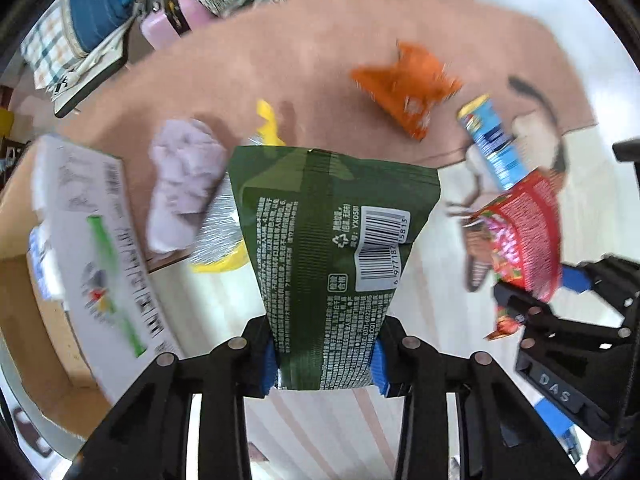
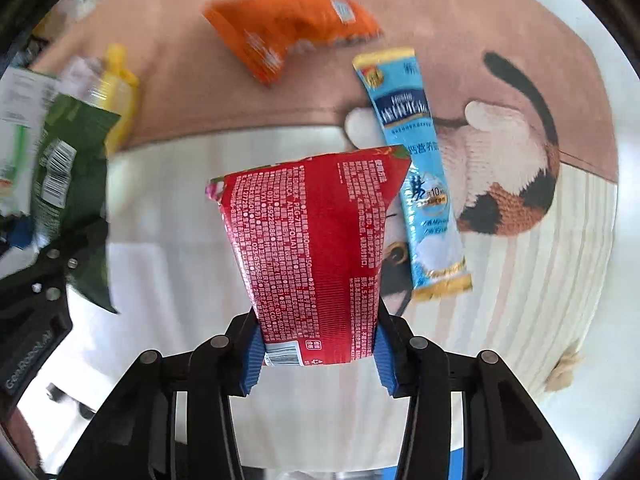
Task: Organize soft objects
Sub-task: 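Carry both packs into the box and open both tools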
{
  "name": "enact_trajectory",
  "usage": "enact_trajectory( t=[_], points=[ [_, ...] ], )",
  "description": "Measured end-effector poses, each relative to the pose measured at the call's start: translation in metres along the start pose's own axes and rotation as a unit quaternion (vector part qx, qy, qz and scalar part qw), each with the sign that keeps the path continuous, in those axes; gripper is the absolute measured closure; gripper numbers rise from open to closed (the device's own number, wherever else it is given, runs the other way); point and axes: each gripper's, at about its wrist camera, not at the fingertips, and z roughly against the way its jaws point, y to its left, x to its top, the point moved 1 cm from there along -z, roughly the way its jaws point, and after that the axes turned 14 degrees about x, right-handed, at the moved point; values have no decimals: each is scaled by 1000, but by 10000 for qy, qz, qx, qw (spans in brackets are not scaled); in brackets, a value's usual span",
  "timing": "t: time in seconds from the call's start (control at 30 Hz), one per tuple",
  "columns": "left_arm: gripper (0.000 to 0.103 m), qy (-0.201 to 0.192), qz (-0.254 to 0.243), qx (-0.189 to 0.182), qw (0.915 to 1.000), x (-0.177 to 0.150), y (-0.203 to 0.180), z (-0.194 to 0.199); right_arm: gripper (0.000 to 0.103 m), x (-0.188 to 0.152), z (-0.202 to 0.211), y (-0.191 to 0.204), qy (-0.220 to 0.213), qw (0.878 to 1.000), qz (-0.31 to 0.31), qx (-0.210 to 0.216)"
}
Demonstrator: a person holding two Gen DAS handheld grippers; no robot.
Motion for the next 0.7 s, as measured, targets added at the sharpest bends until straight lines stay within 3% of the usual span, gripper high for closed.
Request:
enact_trajectory(
  t=[0.17, 0.33, 0.53, 0.7],
  points=[
    [70, -535, 496, -238, 9970, -33, 78, 56, 55, -27, 49, 43, -483, 9978, 66, 441],
    [70, -785, 1006, -192, 9916, -51, 188, 79, 55, -39, 72, 131, -847, 9920, 274, 894],
    [70, -550, 1507, -20, 9871, -69, 311, 64, 55, -28, 72, 243, -963, 9867, 523, 1199],
    [70, -122, 1700, 51, 9854, -70, 382, 23, 55, -7, 33, 316, -791, 9877, 600, 1211]
  ],
)
